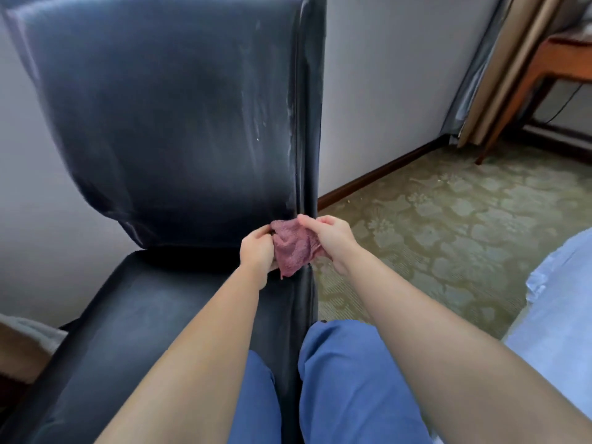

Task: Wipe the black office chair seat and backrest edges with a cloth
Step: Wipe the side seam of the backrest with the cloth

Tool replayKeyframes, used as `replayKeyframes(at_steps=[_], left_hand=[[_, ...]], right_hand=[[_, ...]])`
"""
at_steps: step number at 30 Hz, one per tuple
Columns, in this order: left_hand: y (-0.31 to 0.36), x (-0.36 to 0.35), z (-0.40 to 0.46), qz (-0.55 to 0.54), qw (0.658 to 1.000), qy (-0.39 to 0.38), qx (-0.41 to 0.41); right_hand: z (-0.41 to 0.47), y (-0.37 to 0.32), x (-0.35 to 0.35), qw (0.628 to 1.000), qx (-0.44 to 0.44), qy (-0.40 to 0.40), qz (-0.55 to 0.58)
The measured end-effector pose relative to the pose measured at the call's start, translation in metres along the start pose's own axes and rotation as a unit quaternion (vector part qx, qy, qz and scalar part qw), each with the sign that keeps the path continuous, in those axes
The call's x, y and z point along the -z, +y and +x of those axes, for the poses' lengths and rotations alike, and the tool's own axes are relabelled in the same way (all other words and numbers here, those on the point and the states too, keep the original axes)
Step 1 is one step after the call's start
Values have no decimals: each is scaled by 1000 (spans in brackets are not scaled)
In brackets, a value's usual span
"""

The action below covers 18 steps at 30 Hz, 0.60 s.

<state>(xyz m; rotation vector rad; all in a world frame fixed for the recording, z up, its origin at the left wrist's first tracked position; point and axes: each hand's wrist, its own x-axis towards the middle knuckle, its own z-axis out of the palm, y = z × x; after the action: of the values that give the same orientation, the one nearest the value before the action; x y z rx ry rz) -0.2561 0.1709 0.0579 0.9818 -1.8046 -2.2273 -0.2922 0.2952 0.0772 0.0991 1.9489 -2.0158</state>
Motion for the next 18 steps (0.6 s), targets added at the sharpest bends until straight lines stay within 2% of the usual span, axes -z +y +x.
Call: replayKeyframes(at_steps=[3, 6, 11, 14, 16, 18], left_hand=[[28, -2, -25, -24, 1000, 8, -4], [47, -4, -42, -22, 998, 4, -50], [83, 0, -63, -13, 988, 7, -151], [113, 5, -70, 53, 971, 5, -233], [131, 8, -71, 107, 961, 0, -257], [145, 11, -72, 154, 954, -39, -253]], right_hand=[[-22, -23, 1, 995, 82, 45, -22], [-39, -43, 2, 992, 122, 18, -30], [-49, -79, 6, 991, 129, 6, -39], [-46, -101, 14, 992, 106, -59, -41], [-45, -112, 19, 982, 114, -94, -120], [-45, -119, 19, 958, 149, -79, -231]])
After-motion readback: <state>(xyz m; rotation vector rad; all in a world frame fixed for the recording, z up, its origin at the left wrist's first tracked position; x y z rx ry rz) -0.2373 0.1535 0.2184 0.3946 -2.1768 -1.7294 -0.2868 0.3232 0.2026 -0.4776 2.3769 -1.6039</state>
